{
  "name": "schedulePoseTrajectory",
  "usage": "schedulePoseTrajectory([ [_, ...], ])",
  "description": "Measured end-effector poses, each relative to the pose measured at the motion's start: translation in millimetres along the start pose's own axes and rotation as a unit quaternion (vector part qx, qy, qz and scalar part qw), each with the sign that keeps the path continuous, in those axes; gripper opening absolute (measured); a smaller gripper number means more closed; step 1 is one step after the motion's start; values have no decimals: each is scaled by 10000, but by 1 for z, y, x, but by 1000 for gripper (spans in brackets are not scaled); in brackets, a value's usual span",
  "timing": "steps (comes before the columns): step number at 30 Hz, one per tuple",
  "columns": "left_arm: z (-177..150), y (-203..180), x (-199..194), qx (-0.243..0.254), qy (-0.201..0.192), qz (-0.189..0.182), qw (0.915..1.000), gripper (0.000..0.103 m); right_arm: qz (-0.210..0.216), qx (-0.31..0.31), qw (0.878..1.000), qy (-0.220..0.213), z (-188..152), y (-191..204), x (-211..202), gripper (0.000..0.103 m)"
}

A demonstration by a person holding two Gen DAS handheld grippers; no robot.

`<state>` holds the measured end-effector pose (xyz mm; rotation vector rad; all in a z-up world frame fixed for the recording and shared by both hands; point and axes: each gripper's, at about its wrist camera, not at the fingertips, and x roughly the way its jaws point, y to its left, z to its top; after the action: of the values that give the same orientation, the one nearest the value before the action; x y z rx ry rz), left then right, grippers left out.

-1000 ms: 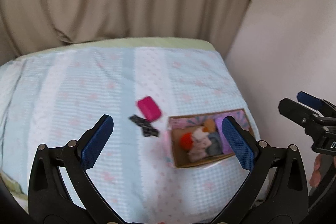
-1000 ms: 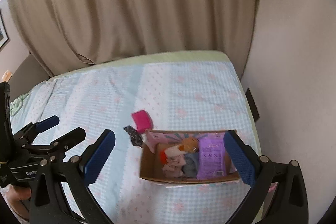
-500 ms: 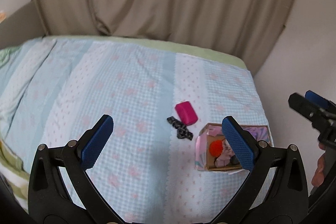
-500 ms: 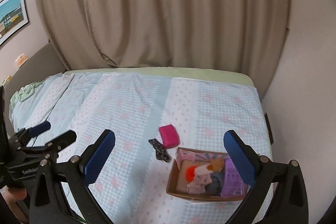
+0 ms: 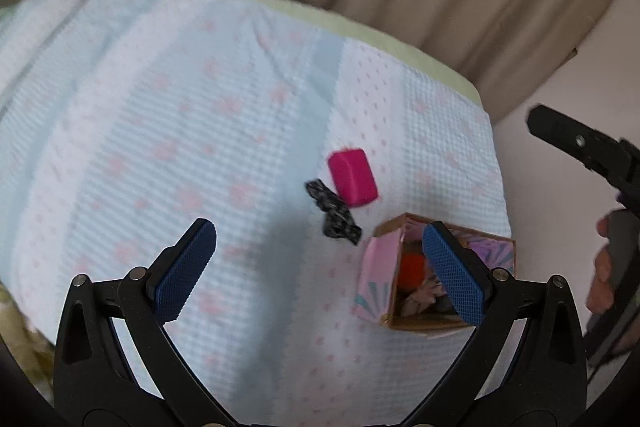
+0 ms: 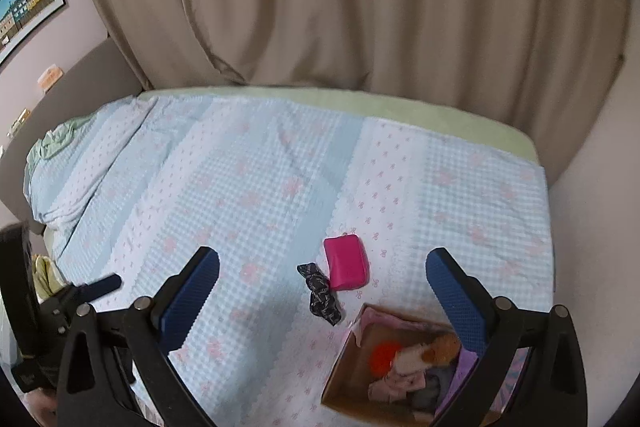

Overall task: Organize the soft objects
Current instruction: 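Grasp the black scrunchie with the left tool while the right tool grasps the magenta pouch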

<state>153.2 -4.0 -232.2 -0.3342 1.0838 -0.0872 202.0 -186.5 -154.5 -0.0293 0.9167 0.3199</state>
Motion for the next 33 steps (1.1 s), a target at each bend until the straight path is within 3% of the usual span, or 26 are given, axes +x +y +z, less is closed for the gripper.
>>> schedulePoseTrajectory([
  [6, 2, -12, 81, -98, 428, -128, 9990, 103, 351, -139, 9977, 566, 10, -29, 78, 103],
  [11, -5, -14, 149, -446, 698, -428, 9956, 102, 647, -170, 9886, 1352, 8, -52, 159, 103],
  [19, -18, -10, 238, -640, 1108, -384, 9910, 96, 1025, 11, 9592, 2635, -13, -84, 287, 98],
  [24, -30, -12, 275, -496, 1370, -281, 9889, 84, 1189, -63, 9388, 3232, -29, -81, 334, 94],
  [28, -30, -16, 287, -371, 1311, -168, 9905, 80, 1187, -187, 9287, 3508, -42, -72, 357, 85],
  [29, -29, -17, 290, -337, 1298, -146, 9909, 78, 1217, -200, 9267, 3551, -44, -70, 360, 84],
  [31, -29, -22, 299, -246, 1344, -116, 9906, 54, 1242, -243, 9231, 3632, -48, -64, 365, 74],
  [33, -31, -27, 308, -136, 1501, -81, 9885, 41, 1201, -295, 9211, 3692, -51, -59, 371, 70],
])
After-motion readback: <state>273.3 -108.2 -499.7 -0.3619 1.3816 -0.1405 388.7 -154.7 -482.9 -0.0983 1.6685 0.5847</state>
